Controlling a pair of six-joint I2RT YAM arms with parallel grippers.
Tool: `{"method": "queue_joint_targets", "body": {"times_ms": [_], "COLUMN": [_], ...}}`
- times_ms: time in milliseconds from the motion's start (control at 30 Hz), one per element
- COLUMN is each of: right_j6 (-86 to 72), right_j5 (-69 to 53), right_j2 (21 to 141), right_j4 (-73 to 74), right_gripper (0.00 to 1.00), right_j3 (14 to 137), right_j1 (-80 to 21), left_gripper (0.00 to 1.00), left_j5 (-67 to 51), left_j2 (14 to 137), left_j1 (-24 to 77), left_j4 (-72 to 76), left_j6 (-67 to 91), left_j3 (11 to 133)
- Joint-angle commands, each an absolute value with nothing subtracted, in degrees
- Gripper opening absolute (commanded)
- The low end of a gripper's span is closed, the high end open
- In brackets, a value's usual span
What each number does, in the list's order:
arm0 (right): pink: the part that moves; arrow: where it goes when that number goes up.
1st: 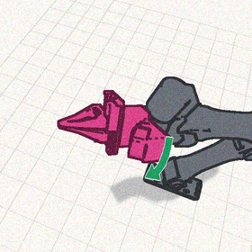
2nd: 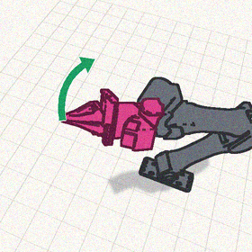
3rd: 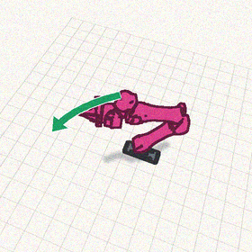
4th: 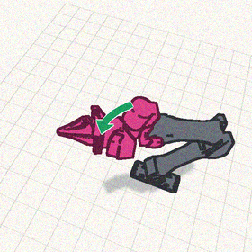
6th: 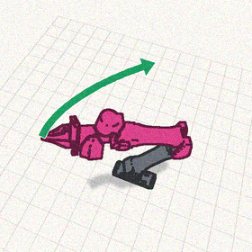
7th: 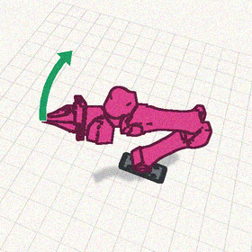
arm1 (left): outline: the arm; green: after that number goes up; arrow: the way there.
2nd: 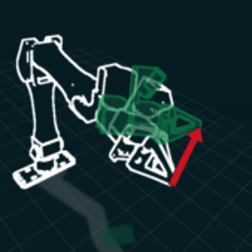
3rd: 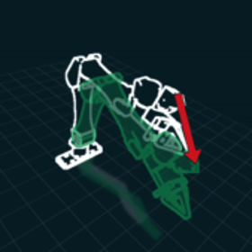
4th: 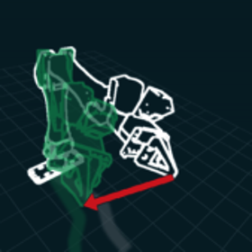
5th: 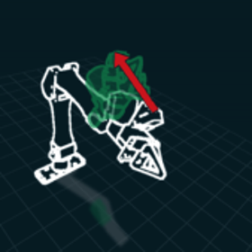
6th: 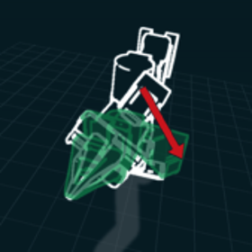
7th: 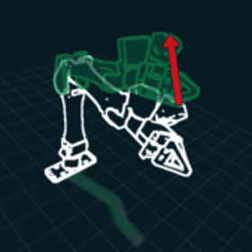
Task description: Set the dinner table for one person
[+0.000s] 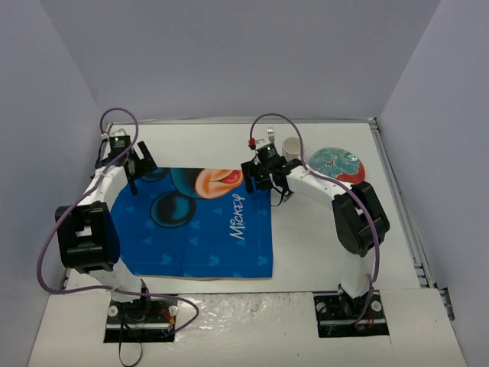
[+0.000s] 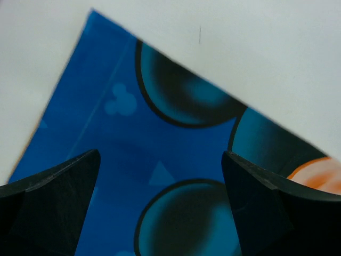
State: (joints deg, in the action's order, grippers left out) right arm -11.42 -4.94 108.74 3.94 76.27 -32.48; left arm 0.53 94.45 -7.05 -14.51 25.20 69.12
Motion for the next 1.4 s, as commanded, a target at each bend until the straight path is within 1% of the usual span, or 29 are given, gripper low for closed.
{"method": "queue_joint_targets", "body": {"times_ms": [0,133,200,333,533,700,767,833,900,967,1133,1233,1367], "right_j6": [-19.08,-24.16,-27.14,-31.69,-37.74,-40.2,-40.67,-40.31,-40.02,-39.5,-36.81,-34.3,-32.35], "right_j5": [-1.14,0.12,2.23,2.58,3.92,5.58,5.53,5.29,4.91,4.14,5.32,6.09,8.79], "right_j2": [99.82,95.5,94.31,93.01,91.32,91.32,92.4,94.39,95.63,97.38,100.39,100.31,99.56], "right_j4": [4.22,4.42,4.7,5.18,5.19,5.87,5.8,5.65,5.32,4.84,4.89,7.76,13.48], "right_gripper": [0.69,0.69,0.69,0.7,0.7,0.69,0.68,0.63,0.55,0.37,0.08,0.0,0.0], "right_j3": [69.97,63.61,61.67,58.12,51.65,50.16,50.22,51.04,52.41,53.65,57.1,60.47,66.55], "right_j1": [-34.39,-36.47,-37.96,-40.76,-41.77,-43.39,-43.89,-44.78,-45.6,-46.17,-45.3,-44.2,-44.03], "left_gripper": [0.95,0.95,0.95,0.95,0.95,0.95,0.94,0.94,0.94,0.94,0.92,0.91,0.91], "left_j5": [1.73,2.78,2.55,2.39,0.05,-1.92,-2.34,-2.67,-3.33,-4.78,-6.32,-6.4,-5.63], "left_j2": [90.18,90.02,90.87,92.87,96.54,99.51,101.5,102.85,103.89,105.13,106.13,106.21,105.25], "left_j1": [-0.52,6.89,7.38,7.38,7.38,7.37,7.24,6.91,6.34,4.78,0.47,-2.48,-3.78], "left_j4": [-18.83,-20.28,-20.13,-20.2,-19.16,-18.23,-17.91,-17.39,-17.01,-16.33,-15.02,-15.5,-15.95], "left_j6": [28.04,27.05,27.59,28.1,30.34,31.73,32.54,33.53,34.33,35.51,37.66,37.62,37.53], "left_j3": [65.92,62.42,60.96,60.04,59.87,59.92,60.42,60.93,61.21,61.58,62.33,63.16,64.18]}}
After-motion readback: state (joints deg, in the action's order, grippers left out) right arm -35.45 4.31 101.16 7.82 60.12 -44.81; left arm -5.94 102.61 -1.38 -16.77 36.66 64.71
